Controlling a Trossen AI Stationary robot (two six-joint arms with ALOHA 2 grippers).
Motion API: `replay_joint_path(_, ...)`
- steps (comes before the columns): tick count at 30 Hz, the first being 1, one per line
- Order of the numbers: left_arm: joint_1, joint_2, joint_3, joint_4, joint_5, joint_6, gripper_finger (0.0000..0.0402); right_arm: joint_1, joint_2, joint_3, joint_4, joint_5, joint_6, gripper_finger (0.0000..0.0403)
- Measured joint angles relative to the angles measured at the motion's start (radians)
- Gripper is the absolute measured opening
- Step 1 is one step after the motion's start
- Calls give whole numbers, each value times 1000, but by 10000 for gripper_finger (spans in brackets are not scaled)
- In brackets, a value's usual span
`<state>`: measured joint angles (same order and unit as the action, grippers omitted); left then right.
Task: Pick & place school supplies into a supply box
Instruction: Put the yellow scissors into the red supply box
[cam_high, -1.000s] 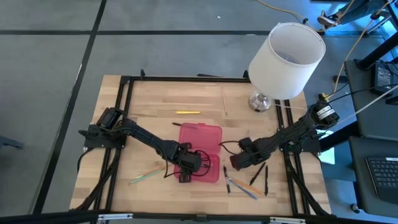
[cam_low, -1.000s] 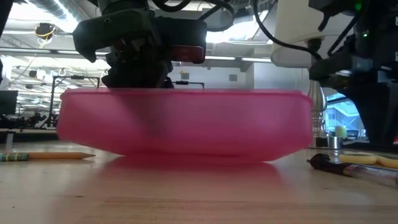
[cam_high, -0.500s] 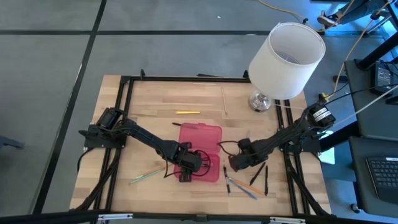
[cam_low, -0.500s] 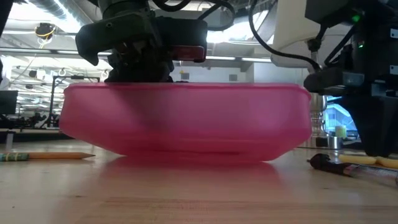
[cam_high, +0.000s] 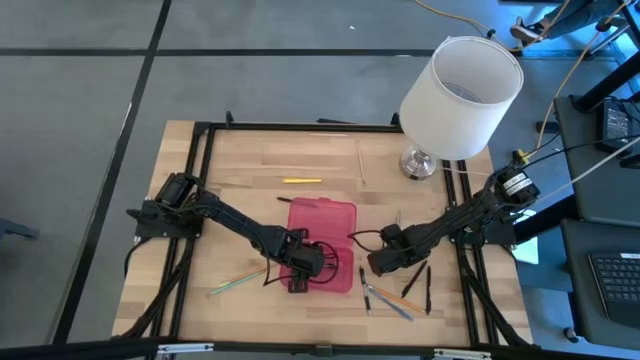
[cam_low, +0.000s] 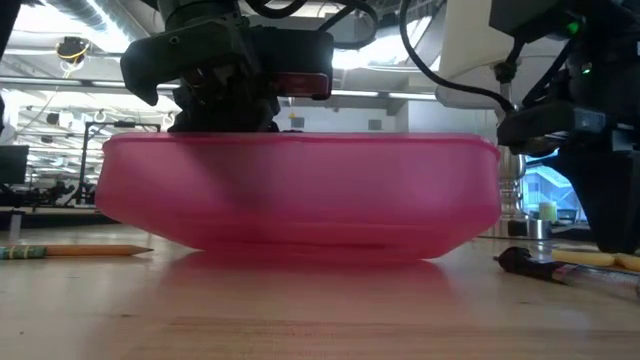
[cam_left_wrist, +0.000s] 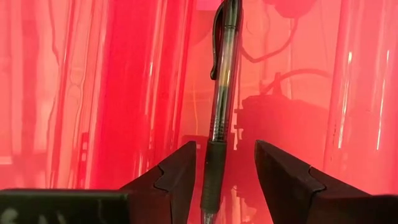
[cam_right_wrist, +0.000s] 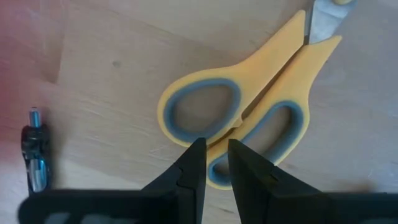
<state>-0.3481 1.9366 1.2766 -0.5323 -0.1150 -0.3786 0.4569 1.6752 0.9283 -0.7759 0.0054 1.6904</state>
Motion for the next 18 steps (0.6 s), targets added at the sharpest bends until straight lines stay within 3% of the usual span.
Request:
replay_joint_path(6, 0, 0, 0, 0, 0, 0, 153, 0, 0, 2, -7, 0, -28, 92)
replay_joint_path(18, 0, 0, 0, 0, 0, 18, 153, 0, 0, 25, -3, -2, -19, 209)
